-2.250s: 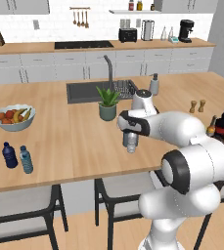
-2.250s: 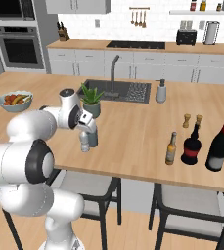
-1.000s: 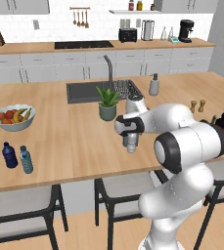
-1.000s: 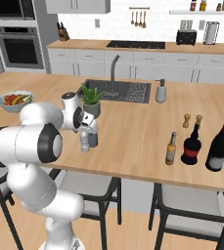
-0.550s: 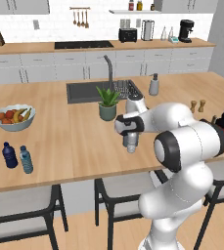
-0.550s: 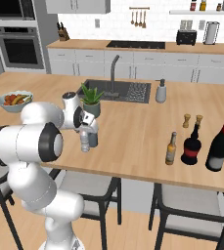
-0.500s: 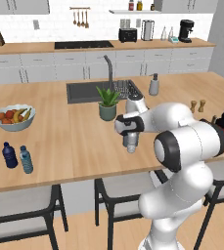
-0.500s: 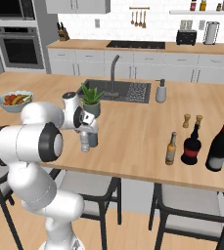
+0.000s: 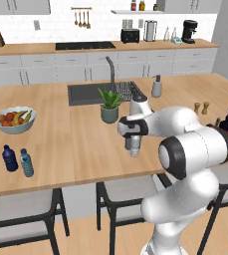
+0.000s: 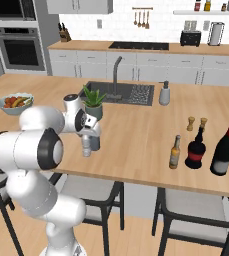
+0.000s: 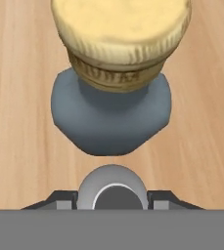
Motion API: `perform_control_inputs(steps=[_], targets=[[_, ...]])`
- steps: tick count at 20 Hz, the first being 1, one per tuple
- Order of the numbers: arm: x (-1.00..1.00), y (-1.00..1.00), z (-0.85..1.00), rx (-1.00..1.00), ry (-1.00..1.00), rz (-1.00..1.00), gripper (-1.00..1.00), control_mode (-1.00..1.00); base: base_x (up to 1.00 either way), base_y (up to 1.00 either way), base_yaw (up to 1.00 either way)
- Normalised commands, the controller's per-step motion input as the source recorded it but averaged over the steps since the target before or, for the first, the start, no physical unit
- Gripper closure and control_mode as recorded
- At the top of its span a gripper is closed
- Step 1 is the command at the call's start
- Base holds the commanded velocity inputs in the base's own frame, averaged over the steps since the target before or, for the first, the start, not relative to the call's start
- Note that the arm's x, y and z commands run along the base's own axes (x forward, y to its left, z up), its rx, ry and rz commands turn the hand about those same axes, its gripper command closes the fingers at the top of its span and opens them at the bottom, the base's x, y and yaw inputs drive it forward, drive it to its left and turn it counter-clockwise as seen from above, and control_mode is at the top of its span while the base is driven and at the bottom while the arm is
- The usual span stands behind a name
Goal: Move the plastic bottles in the middle to the plastics group, and the glass bottles in the middle to the glass group.
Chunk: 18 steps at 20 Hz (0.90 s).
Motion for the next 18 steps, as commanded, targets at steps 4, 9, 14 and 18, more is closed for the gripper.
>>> perform_control_inputs(steps=[4,9,14,18], targets=[[-0.44,0.05,0.25,0.00,0.00,0.02,1.00,-1.00,0.00,0.00,0.00],[-0.50,0.25,0.31,0.00,0.00,0.04,1.00,-1.00,0.00,0.00,0.00],[-0.41,0.52,0.25,0.00,0.01,0.06,1.00,-1.00,0.00,0.00,0.00],[-0.35,0.73,0.16,0.02,0.00,0.12,1.00,-1.00,0.00,0.00,0.00]])
